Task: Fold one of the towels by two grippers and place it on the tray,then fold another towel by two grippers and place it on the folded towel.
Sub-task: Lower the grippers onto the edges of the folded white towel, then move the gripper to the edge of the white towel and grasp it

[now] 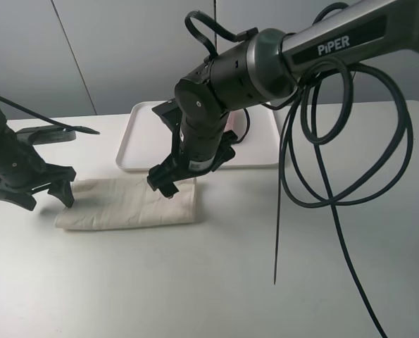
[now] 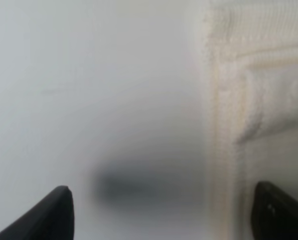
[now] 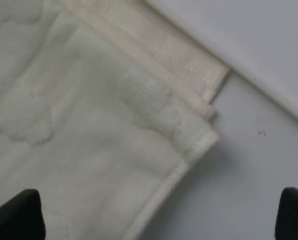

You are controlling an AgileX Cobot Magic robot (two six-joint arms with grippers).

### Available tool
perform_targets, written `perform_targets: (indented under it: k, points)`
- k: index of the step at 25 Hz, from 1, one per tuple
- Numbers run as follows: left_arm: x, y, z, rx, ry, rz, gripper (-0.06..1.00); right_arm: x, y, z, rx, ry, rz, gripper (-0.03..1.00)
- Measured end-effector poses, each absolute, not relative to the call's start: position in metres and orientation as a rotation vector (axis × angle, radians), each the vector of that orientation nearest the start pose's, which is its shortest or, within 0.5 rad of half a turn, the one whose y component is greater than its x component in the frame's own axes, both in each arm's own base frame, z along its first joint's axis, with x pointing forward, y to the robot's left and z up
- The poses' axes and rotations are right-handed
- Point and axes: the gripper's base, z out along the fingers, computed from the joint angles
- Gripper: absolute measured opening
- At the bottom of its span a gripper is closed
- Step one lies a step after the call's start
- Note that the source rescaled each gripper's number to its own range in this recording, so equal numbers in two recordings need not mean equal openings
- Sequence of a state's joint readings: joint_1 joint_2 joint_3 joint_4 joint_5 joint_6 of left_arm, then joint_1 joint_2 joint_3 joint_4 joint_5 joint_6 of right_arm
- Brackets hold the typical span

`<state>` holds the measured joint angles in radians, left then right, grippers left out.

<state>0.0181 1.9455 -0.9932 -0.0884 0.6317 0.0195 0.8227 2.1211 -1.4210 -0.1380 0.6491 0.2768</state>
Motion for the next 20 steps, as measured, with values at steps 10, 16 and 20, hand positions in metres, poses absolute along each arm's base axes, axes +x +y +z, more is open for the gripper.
perform_targets:
  k: [10,16,20]
  points:
    - [0.326,0.003,0.09,-0.189,3.11,-0.049,0.92,0.293,0.307,0.13,-0.925,2.703,0.109,1.0]
    - [0.327,0.003,0.09,-0.222,3.113,-0.047,0.92,0.29,0.305,0.129,-0.947,2.735,0.094,1.0]
    - [0.327,0.003,0.09,-0.225,3.114,-0.044,0.92,0.294,0.299,0.134,-0.91,2.808,0.088,1.0]
